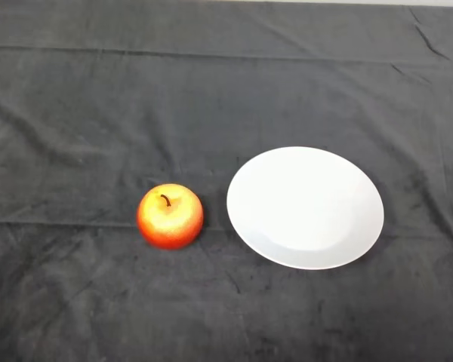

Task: Move the apple to the plate

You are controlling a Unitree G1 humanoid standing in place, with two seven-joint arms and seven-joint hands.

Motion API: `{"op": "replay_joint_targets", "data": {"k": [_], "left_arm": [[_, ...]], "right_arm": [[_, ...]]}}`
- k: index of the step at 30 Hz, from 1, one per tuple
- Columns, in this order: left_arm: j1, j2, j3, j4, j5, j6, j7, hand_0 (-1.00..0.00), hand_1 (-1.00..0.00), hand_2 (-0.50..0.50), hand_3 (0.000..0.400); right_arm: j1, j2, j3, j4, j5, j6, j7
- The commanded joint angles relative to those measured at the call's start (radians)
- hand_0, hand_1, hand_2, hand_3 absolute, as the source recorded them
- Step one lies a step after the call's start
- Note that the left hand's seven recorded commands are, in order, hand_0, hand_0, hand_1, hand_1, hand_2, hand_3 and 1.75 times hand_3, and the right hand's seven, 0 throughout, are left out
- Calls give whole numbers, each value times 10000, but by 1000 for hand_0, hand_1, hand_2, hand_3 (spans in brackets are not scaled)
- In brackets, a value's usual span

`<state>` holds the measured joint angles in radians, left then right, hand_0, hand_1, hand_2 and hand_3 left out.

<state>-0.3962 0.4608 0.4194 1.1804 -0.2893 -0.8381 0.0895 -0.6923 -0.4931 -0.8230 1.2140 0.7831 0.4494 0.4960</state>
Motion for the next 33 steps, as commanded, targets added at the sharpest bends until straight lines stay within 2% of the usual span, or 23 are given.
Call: {"op": "replay_joint_targets", "data": {"k": [1,8,18,21,27,33], "left_arm": [[-359,-173,-253,-262,359,-366,18,0,0,0,0],[-258,-857,-1005,-939,1040,-577,135,0,0,0,0],[474,-1441,-2303,-2855,1776,-177,209,0,0,0,0],[723,-1485,-2701,-3400,1825,2,150,0,0,0,0],[971,-1654,-3624,-4198,2017,444,410,0,0,0,0],[788,-1674,-4422,-4820,1969,1213,642,0,0,0,0]], "right_arm": [[-415,-335,-155,-121,252,-31,11],[-412,-331,-154,-130,252,-32,9],[-399,-314,-149,-163,251,-34,-3],[-393,-307,-147,-180,250,-35,-9],[-380,-292,-141,-214,249,-37,-22],[-367,-277,-135,-249,249,-38,-35]]}}
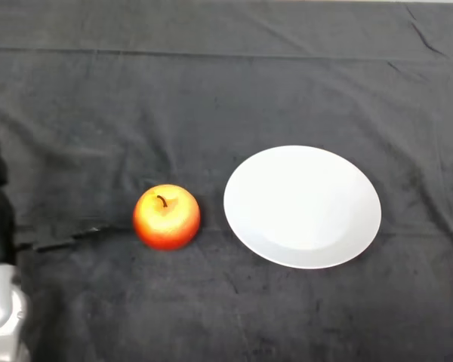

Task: Move the apple to the plate

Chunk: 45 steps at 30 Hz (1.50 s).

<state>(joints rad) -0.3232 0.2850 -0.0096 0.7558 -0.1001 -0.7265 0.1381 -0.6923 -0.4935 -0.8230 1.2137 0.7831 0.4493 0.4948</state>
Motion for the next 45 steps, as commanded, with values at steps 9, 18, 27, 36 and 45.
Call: {"op": "replay_joint_targets", "data": {"k": [9,18,27,36,45], "left_arm": [[-303,10,-1118,-350,17,359,520,0,0,0,0],[-1316,-440,-2575,1008,142,621,1200,0,0,0,0],[-1978,-527,-3514,2098,-71,704,1200,-184,0,-92,74],[-2515,-617,-4226,2598,57,932,1541,-1000,-1000,0,400],[-2764,-137,-4657,1023,583,2010,2099,-1000,-1000,0,400]], "right_arm": [[-352,-257,-129,-290,250,-36,-41],[-348,-255,-127,-304,254,-32,-51],[-353,-262,-130,-292,260,-26,-50],[-361,-273,-134,-269,266,-21,-44],[-366,-277,-137,-255,270,-20,-40]]}}
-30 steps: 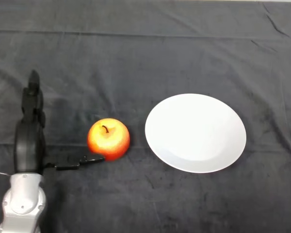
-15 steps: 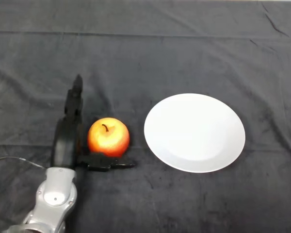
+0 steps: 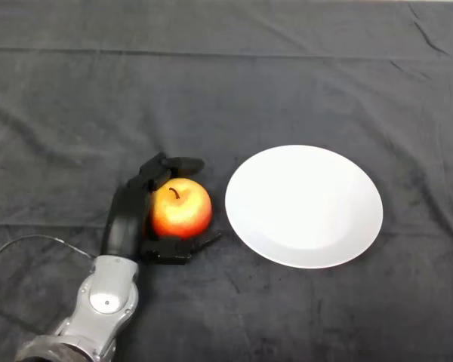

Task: Move the apple to the plate

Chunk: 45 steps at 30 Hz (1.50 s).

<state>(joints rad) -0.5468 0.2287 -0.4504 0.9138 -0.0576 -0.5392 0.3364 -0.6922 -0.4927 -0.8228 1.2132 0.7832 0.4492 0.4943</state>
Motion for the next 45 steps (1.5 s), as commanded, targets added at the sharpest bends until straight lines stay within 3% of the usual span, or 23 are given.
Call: {"op": "replay_joint_targets", "data": {"k": [1,10,14,24,34,45], "left_arm": [[-525,510,-247,-873,226,290,170,-1000,-1000,0,400],[-93,700,-477,-4171,1138,1631,1013,-1000,-1000,0,400],[36,471,-867,-4875,1530,1847,1383,-1000,-1000,0,400],[-574,-126,-2059,-3801,1493,1455,1745,-1000,-1000,0,400],[-1320,-603,-3759,-2670,641,1443,1965,-1000,-1000,0,400],[-1877,-653,-4923,-1834,-188,1199,1773,-1000,-1000,0,400]], "right_arm": [[-366,-284,-139,-250,270,-19,-35],[-356,-271,-134,-275,270,-22,-42],[-350,-264,-130,-291,269,-24,-48],[-344,-260,-124,-310,268,-25,-56],[-351,-271,-126,-290,272,-21,-52],[-367,-290,-133,-247,278,-17,-37]]}}
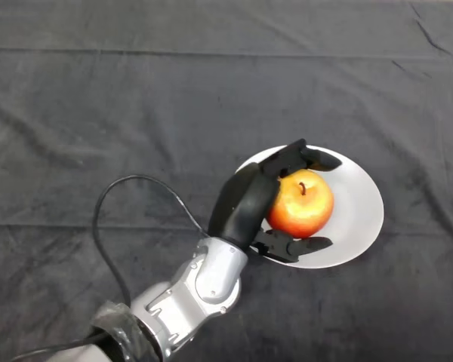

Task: Move the apple to the plate

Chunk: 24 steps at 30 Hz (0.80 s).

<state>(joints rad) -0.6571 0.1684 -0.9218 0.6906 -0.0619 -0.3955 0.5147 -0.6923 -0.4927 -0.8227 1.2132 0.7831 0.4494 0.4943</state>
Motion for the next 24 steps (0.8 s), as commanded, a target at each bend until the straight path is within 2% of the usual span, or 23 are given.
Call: {"op": "replay_joint_targets", "data": {"k": [1,5,7,8,9,11,24], "left_arm": [[-810,-47,-267,454,-191,-260,-27,-1000,-1000,0,400],[-927,-39,-451,630,-315,-326,-47,-1000,-984,-8,400],[-964,-37,-532,699,-351,-358,-29,-1000,-678,-161,400],[-979,-34,-568,727,-365,-374,-19,-965,-220,-373,386],[-991,-29,-599,751,-378,-388,-11,-663,0,-331,265],[-1015,-3,-648,788,-408,-419,-5,0,0,0,0],[-866,560,-328,374,-471,-618,-176,0,0,0,0]], "right_arm": [[-368,-292,-135,-243,278,-18,-36],[-374,-299,-137,-227,279,-17,-30],[-377,-302,-138,-220,280,-17,-27],[-378,-303,-138,-216,280,-17,-26],[-379,-304,-139,-213,280,-17,-24],[-382,-307,-140,-206,280,-17,-22],[-392,-318,-142,-176,279,-20,-8]]}}
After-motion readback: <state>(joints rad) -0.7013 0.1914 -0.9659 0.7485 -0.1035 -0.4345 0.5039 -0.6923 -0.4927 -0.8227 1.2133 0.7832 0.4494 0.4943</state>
